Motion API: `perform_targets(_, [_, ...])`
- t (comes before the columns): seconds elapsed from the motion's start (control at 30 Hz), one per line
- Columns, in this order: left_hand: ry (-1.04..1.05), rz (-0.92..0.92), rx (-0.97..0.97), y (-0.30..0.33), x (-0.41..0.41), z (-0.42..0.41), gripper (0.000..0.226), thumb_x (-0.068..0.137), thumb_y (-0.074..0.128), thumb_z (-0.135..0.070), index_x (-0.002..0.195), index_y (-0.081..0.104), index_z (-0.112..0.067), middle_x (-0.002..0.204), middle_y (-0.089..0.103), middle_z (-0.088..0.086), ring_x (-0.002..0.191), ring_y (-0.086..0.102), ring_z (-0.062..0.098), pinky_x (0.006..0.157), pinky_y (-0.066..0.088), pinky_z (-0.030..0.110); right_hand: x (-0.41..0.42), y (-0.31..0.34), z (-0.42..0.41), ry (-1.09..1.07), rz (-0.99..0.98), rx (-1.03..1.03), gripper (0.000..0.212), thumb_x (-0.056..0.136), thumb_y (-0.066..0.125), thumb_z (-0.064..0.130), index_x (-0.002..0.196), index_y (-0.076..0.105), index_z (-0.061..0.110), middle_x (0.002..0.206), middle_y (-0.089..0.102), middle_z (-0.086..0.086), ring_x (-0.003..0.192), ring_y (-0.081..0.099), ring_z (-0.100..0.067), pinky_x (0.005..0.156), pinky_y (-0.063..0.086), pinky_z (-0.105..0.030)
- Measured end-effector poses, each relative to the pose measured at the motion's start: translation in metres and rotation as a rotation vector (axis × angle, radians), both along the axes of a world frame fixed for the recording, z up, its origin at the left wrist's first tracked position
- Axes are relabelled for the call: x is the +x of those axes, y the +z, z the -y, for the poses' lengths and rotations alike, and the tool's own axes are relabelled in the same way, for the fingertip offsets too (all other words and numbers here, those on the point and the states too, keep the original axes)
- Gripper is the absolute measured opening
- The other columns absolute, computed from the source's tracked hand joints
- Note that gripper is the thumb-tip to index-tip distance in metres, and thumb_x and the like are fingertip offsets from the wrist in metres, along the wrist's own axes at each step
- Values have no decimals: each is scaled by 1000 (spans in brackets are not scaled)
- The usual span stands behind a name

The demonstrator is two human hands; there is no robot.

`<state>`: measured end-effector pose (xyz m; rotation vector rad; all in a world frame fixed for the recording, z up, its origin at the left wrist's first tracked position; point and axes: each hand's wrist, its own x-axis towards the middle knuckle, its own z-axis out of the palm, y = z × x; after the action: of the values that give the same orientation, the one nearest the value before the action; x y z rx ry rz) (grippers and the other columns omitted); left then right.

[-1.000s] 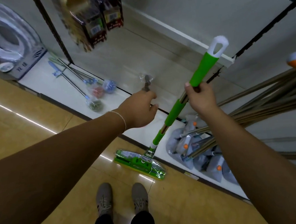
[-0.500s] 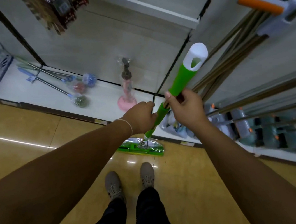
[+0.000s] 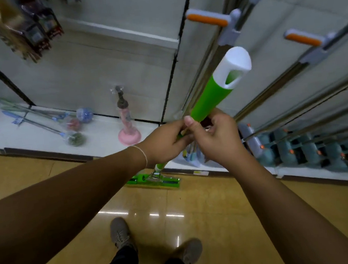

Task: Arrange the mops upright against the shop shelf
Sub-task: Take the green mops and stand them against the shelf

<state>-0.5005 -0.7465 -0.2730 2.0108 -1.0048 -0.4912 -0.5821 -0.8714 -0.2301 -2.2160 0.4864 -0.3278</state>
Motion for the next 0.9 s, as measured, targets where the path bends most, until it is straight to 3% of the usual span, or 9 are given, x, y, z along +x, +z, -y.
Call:
perform_targets(0.07, [-40,17,-45,14,-17,18,4,98,50,-23,100,52,-27,72,46,-27,65,51,-6,60,34,4,-18,20,16,-29,40,32,36,83,61,49,91,68,14,79,72,-6,75,69,-23,68,56,-44])
perform_targets(0.2, [-141,94,-134,52,-55,69,16,95,47,-33,103,51,-21,79,51,-18,69,48,1,60,34,16,-65,63,61,-97,126,13,24,84,63,45,85,66,21,72,69,-6,68,66,-23,63,54,-43])
perform_targets(0.3, [-246,116,-92,75,-78,112,34,96,48,-37,113,54,-8,85,56,-8,68,53,-1,63,37,13,-102,85,100,-158,182,-2,20,87,67,42,83,67,22,68,68,-2,64,65,-15,58,52,-32])
perform_targets(0.37, [-329,118,-75,89,-96,142,39,94,46,-46,114,52,-13,90,58,-8,75,55,-1,68,41,19,-127,95,125,-213,209,8,19,88,69,39,80,67,21,64,66,0,59,61,-11,54,47,-26])
perform_targets(0.5, [-484,119,-94,105,-140,208,30,90,41,-45,114,42,-27,100,59,-6,93,56,9,76,42,17,-181,111,174,-314,260,-4,23,88,70,40,79,68,19,65,69,-8,62,66,-16,56,51,-30])
perform_targets(0.6, [-595,99,-139,112,-173,253,54,88,38,-65,119,45,-23,108,61,4,99,58,11,84,45,25,-221,120,207,-400,291,-28,28,87,70,43,68,60,25,59,65,-6,55,63,-13,53,51,-29])
perform_targets(0.67, [-650,75,-179,117,-195,282,61,82,36,-76,115,45,-26,104,62,-1,94,58,7,85,46,23,-246,126,227,-448,299,-37,33,85,69,48,71,62,19,61,68,-13,59,69,-24,56,56,-41])
perform_targets(0.77, [-697,57,-216,123,-228,323,32,90,41,-57,108,45,-31,94,56,-20,86,54,-4,79,44,11,-279,136,253,-534,323,-51,35,87,69,44,78,66,10,63,68,-15,61,69,-29,57,55,-46])
perform_targets(0.9, [-751,7,-246,136,-265,372,21,90,42,-45,99,51,-28,87,61,-6,83,60,12,76,50,34,-315,146,286,-632,369,-68,27,89,67,42,83,67,15,74,68,-17,70,67,-29,63,56,-48])
